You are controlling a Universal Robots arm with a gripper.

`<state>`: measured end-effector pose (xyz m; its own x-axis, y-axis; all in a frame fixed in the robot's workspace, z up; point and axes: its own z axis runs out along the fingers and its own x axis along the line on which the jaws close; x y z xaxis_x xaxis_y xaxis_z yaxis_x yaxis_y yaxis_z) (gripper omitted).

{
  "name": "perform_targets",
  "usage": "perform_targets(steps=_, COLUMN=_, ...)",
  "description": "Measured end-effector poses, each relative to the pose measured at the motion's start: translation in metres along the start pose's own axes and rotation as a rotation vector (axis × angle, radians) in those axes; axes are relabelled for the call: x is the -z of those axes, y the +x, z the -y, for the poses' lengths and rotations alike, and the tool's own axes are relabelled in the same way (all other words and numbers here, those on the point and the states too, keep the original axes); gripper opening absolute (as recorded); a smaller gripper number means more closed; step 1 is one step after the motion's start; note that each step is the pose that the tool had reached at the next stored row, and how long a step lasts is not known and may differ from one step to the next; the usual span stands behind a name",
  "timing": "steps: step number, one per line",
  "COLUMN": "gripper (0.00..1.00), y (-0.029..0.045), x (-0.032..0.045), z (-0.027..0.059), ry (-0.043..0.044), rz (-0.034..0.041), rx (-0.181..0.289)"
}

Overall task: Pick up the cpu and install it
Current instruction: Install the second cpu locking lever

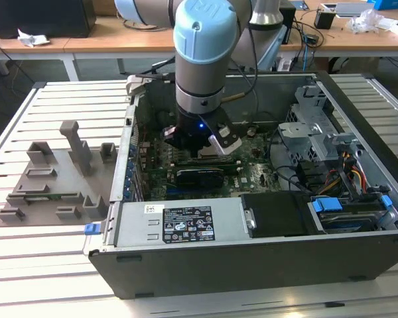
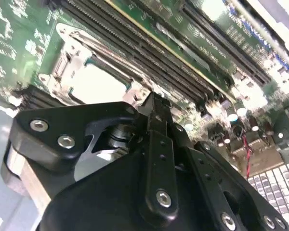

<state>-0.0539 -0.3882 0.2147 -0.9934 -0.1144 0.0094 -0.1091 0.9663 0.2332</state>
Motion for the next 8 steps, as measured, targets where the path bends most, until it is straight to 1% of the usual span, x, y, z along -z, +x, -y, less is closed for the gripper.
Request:
perform_targets(steps=1, gripper=0.11, y=-0.0027, x=-0.0002, z=-0.0001, ry=0.0065, rz=-0.0034, rx=-0.001)
perform_targets(steps=2, gripper=0.11, y=-0.0078, x=-0.0008, z=-0.0006, ry=0.0171, rz=-0.0106, rx=-0.003)
perform_targets(steps=3, gripper=0.11, y=-0.0145, x=-0.0021, z=-0.0021, ry=0.0301, rz=-0.0201, rx=-0.005)
perform_targets(steps=4, gripper=0.11, y=-0.0194, x=-0.0032, z=-0.0036, ry=0.0388, rz=-0.0264, rx=-0.007)
perform_targets(steps=5, gripper=0.11, y=-0.0269, x=-0.0054, z=-0.0069, ry=0.0554, rz=-0.0344, rx=-0.009)
perform_targets(steps=7, gripper=0.11, y=-0.0319, x=-0.0076, z=-0.0117, ry=0.0735, rz=-0.0398, rx=-0.011)
perform_targets(steps=8, gripper=0.11, y=-0.0347, x=-0.0093, z=-0.0169, ry=0.0936, rz=-0.0426, rx=-0.012)
